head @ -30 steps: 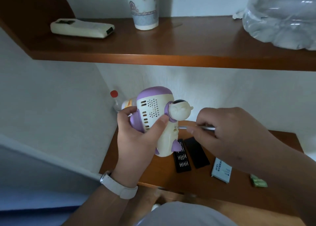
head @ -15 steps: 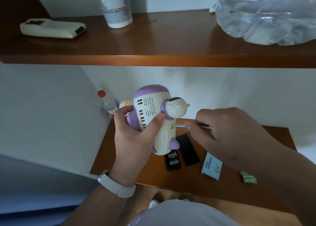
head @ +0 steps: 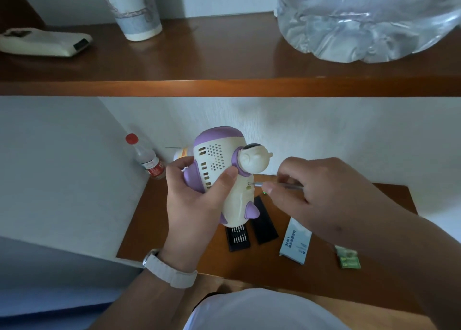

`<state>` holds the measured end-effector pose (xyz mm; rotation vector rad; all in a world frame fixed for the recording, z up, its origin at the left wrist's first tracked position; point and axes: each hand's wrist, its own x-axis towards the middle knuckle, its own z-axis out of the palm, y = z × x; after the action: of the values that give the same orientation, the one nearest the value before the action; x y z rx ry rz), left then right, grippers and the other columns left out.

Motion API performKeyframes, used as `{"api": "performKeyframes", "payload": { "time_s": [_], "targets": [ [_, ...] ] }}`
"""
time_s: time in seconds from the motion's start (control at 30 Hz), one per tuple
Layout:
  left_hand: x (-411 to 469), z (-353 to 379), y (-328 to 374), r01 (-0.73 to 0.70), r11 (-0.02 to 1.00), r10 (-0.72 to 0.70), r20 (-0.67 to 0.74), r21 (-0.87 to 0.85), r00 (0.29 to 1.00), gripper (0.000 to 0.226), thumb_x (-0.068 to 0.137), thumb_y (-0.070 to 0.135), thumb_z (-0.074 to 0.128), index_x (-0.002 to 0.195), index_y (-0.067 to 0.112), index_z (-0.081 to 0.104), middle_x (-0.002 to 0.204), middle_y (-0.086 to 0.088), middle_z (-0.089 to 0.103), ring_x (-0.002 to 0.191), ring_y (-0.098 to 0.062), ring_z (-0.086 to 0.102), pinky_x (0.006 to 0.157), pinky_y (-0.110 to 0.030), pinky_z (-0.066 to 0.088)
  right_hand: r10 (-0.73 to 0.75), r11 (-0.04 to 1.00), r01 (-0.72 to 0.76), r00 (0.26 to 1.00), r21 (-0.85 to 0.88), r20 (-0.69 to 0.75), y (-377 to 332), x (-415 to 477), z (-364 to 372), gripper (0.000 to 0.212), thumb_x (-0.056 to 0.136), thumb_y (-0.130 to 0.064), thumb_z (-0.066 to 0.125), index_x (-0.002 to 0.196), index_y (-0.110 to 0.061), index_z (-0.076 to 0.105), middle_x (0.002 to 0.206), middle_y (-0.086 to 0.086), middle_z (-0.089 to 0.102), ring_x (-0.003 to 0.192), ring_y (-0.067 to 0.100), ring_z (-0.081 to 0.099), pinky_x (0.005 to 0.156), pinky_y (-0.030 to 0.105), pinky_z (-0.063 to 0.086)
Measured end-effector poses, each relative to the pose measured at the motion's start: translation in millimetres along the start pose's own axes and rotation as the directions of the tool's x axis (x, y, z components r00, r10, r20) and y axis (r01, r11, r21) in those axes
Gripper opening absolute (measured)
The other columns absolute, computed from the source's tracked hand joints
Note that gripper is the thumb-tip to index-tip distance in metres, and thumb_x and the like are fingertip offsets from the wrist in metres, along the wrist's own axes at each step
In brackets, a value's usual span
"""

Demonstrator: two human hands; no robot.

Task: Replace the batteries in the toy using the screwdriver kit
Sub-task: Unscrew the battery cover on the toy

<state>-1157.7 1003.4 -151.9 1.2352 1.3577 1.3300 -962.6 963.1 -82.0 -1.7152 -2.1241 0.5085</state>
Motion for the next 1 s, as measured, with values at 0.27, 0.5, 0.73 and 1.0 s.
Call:
{"api": "performKeyframes", "payload": {
  "time_s": [0.27,0.5,0.73,1.0],
  "targets": [
    [1,23,1,-0.012,1.000,0.011,0.059,0.016,0.998,0.064,0.062,0.052,0.081,0.112,0.032,0.045,0.095,0.027,0.070,0.086,-0.001,0.073,0.058,-0.017,0.057,-0.007,0.996,0.005,1.000,-0.094,-0.018,17,-3,-7,0.033,0.093,-0.049,0.037,0.075,-0.023,0.047,0.056,-0.003,0.047,0.049,0.014,0.045,0.045,0.022,0.031],
    [3,32,-2,-0.005,1.000,0.004,0.053,0.015,0.999,0.063,0.060,0.054,0.083,0.108,0.037,0.045,0.094,0.027,0.070,0.085,-0.002,0.073,0.059,-0.019,0.058,0.040,0.998,-0.041,0.999,-0.046,-0.031,25,-4,-9,0.023,0.092,-0.045,0.048,0.081,-0.025,0.051,0.054,-0.005,0.045,0.044,0.011,0.041,0.059,0.011,0.040],
    [4,35,0,0.000,1.000,-0.001,0.048,0.025,0.999,0.069,0.060,0.056,0.089,0.109,0.036,0.045,0.096,0.024,0.070,0.086,-0.006,0.074,0.060,-0.022,0.059,0.031,0.997,-0.032,0.999,-0.068,-0.008,31,-4,-9,0.046,0.087,-0.058,0.028,0.068,-0.022,0.047,0.050,-0.001,0.046,0.047,0.015,0.052,0.046,0.018,0.038],
    [4,33,1,0.011,1.000,-0.011,0.037,0.009,0.999,0.071,0.060,0.055,0.091,0.110,0.033,0.046,0.097,0.023,0.071,0.085,-0.005,0.074,0.059,-0.021,0.058,0.003,0.995,-0.006,1.000,-0.097,-0.023,27,0,-9,0.025,0.094,-0.046,0.047,0.079,-0.026,0.047,0.056,-0.005,0.047,0.049,0.012,0.046,0.044,0.019,0.032]
  ]
}}
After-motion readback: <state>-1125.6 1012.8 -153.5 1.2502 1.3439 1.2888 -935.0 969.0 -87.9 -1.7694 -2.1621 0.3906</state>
